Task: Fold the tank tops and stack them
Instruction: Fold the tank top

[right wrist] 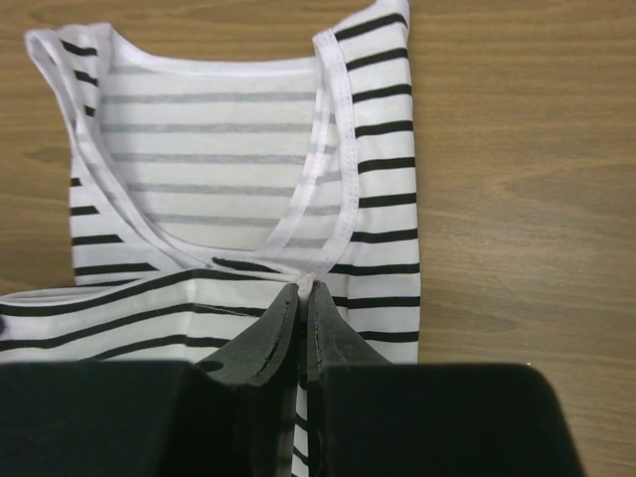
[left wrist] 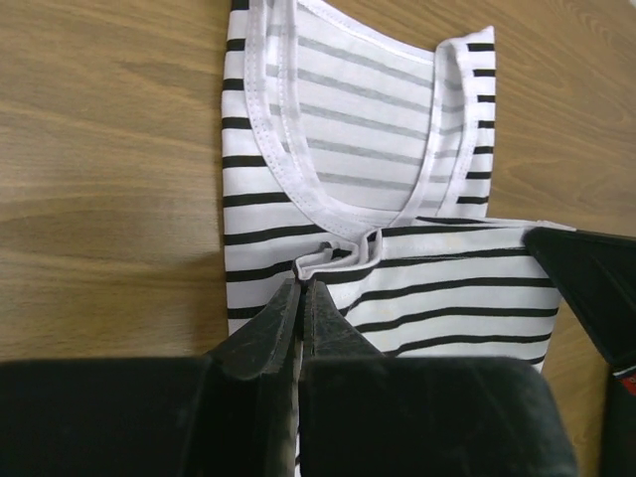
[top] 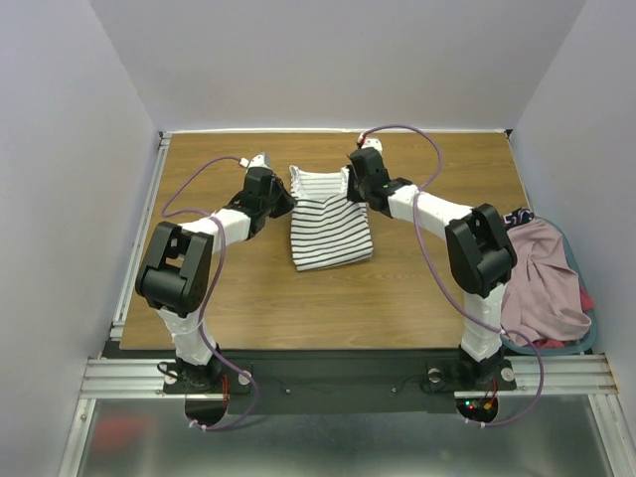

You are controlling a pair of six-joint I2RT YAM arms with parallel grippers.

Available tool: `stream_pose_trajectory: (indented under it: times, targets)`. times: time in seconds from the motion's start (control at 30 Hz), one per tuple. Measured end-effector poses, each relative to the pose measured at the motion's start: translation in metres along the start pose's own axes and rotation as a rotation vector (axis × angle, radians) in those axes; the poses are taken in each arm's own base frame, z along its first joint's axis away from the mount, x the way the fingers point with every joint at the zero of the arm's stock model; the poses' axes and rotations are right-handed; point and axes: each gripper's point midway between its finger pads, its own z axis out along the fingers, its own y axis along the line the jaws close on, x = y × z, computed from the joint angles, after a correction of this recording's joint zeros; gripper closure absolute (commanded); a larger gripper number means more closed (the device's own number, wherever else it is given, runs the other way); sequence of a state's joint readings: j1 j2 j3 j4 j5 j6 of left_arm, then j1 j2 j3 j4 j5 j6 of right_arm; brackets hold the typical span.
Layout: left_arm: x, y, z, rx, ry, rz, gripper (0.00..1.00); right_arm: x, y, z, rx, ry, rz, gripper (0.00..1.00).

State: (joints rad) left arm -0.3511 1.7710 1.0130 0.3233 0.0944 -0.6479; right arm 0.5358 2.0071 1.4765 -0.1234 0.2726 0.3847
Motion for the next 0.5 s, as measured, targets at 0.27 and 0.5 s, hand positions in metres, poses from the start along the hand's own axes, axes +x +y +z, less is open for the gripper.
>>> stream_pose_trajectory:
  times: [0.27, 0.5]
  targets:
    - [-0.009, -0.022, 0.0, 0.072, 0.003, 0.028, 1.0, -0.011, -0.003, -0.013, 0.01, -0.032, 0.015, 0.96]
    - [-0.009, -0.035, 0.027, 0.114, 0.023, 0.043, 1.0, 0.0, -0.02, -0.01, 0.058, -0.011, 0.021, 0.89]
